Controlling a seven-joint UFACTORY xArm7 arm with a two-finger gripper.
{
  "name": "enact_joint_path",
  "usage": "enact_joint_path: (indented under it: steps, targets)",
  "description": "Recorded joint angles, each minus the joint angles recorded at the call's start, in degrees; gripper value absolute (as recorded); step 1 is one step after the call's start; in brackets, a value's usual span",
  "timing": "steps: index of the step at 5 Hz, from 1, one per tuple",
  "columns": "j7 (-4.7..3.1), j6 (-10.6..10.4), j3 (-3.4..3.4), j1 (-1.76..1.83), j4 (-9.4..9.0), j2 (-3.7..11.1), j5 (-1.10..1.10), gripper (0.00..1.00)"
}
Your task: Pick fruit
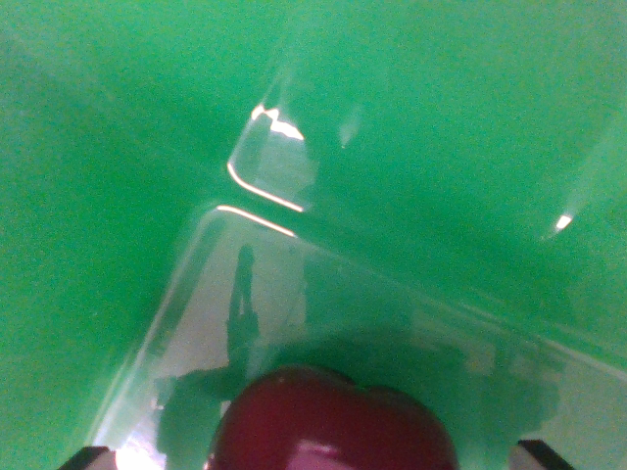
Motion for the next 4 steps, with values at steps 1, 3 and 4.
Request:
enact_joint_path:
  steps: [1,3,4]
  targets:
    - [0.00,0.0,0.00,0.00,0.00,0.00,0.00,1.00]
    - [0.00,0.0,0.00,0.00,0.00,0.00,0.00,1.00]
    - [0.00,0.1,0.00,0.00,0.05,-0.03,0.00,1.00]
